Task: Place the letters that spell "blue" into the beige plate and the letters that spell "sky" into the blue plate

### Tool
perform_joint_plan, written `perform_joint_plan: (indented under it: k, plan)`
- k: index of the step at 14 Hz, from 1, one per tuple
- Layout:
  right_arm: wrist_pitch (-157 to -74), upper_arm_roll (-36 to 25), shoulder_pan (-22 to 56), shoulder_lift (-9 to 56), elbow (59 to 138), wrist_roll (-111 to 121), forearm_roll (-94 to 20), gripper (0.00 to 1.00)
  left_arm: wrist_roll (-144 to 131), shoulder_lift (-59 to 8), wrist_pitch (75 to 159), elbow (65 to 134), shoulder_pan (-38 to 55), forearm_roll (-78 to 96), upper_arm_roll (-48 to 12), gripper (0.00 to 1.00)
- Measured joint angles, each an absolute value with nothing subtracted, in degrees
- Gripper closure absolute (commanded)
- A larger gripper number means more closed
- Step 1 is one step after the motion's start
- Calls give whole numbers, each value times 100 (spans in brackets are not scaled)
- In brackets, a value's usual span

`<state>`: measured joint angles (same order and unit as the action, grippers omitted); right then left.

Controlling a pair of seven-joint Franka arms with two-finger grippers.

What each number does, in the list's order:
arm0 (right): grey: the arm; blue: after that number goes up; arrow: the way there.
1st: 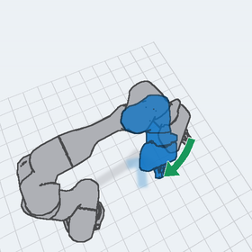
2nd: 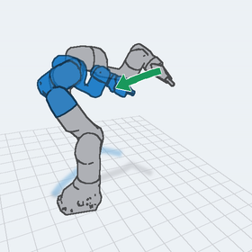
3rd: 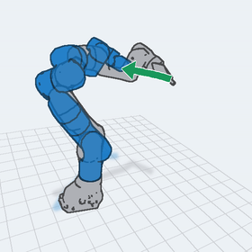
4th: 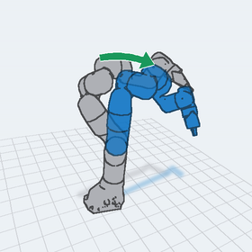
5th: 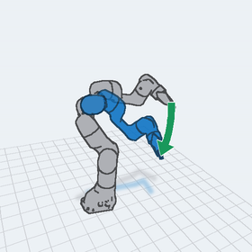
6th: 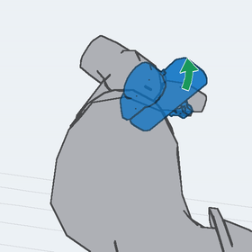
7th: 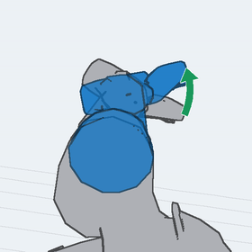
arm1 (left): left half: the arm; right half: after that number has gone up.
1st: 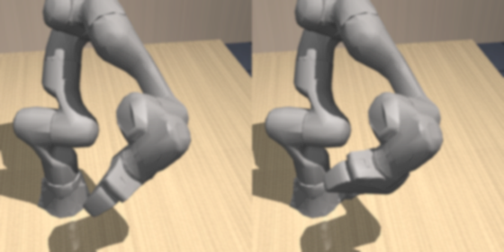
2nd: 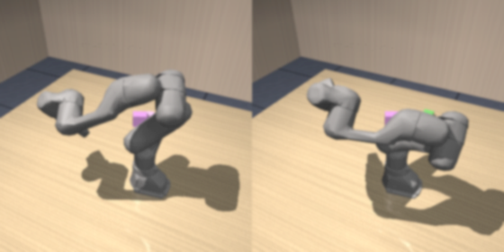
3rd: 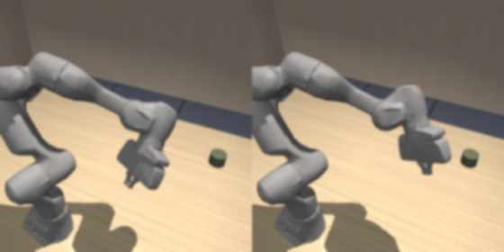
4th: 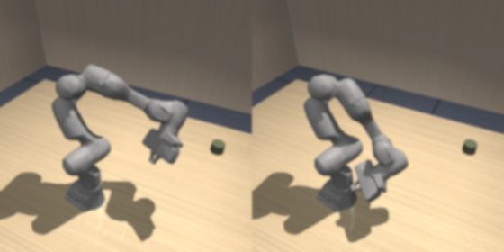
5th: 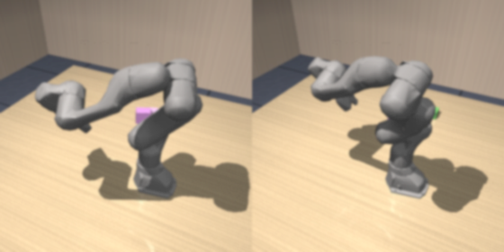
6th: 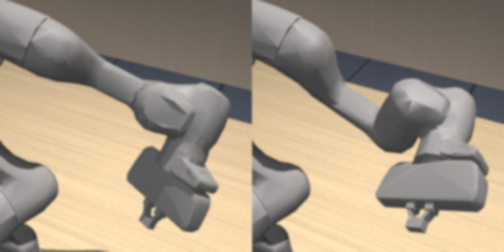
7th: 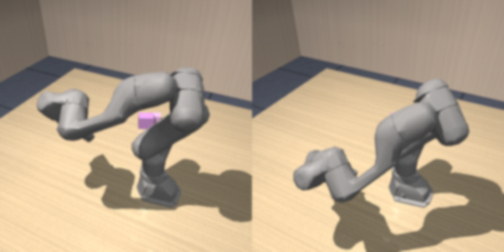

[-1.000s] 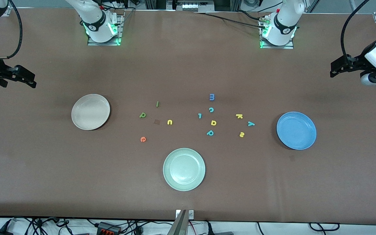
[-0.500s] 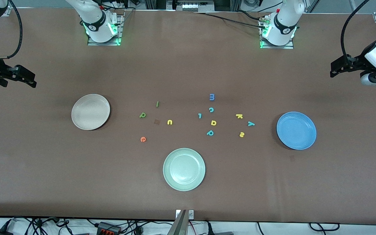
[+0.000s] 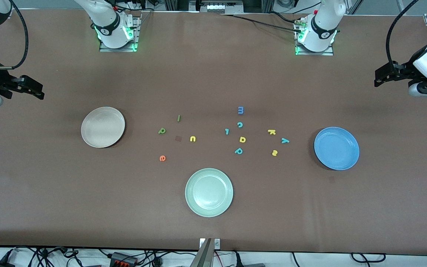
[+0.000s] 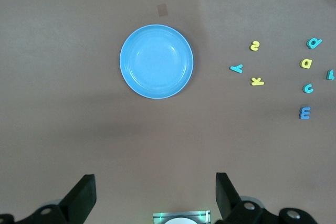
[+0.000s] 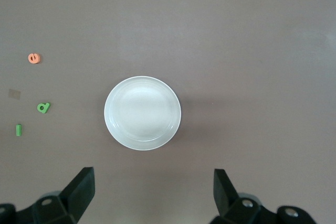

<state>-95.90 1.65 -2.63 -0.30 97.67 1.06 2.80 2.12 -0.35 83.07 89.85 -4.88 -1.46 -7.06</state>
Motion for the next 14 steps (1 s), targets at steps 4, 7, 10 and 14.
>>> perform_joint_plan:
  k: [4,7,10,14]
  plan:
    - [-9579,180,-205,-28,9765,110,279,0,96,-50,8290,8985,-486,192,-712,0]
    - [-9511,218,28,64,9792,110,266,0,48,-81,8290,8985,-486,229,-712,0]
    - [-9492,236,480,331,9911,92,244,0,43,-152,8290,8986,-464,236,-720,0]
    - [-9524,251,1094,770,9940,28,-59,0,-234,-583,8619,8993,-443,654,-723,0]
